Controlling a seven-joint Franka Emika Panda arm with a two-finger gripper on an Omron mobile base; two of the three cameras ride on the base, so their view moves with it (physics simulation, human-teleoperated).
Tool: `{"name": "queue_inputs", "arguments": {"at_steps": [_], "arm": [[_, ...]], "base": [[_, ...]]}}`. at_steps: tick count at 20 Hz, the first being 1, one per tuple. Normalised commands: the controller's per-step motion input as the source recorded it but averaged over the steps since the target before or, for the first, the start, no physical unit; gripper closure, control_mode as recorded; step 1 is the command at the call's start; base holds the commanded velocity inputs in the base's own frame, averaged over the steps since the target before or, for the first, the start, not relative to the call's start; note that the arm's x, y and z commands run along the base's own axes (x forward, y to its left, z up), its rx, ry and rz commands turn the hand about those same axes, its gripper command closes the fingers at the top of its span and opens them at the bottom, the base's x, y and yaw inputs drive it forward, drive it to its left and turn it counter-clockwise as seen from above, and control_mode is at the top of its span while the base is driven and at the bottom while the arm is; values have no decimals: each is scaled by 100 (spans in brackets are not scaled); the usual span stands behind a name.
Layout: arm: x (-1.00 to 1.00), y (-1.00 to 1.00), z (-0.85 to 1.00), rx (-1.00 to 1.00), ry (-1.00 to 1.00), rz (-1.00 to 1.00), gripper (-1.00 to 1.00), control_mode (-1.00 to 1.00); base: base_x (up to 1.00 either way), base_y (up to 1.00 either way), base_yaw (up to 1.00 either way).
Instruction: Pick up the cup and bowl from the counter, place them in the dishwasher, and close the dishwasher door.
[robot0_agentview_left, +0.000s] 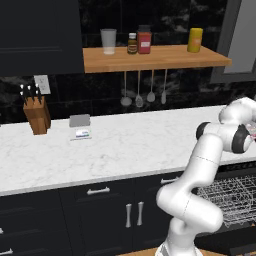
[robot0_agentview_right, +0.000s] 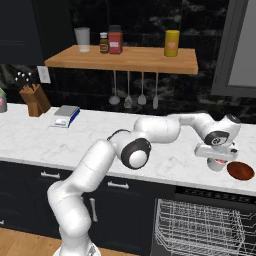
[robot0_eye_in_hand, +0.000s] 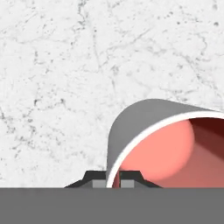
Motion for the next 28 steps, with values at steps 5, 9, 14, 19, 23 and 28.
{"name": "queue_inputs", "arguments": {"at_steps": [5, 9, 14, 19, 23, 28], "arm": [[-100, 49, 2, 25, -10, 0, 100, -100], [-100, 51, 0, 22, 0, -2, 100, -100], [-100, 43, 0, -4, 7, -1, 100, -100], [-99, 1, -23, -19, 8, 0, 100, -100], [-96, -9, -66, 11, -3, 0, 100, -100], [-30, -13, -62, 7, -12, 0, 100, -100]], "base": [[0, 0, 0], [0, 0, 0], [0, 0, 0], [0, 0, 0], [0, 0, 0], [0, 0, 0]]}}
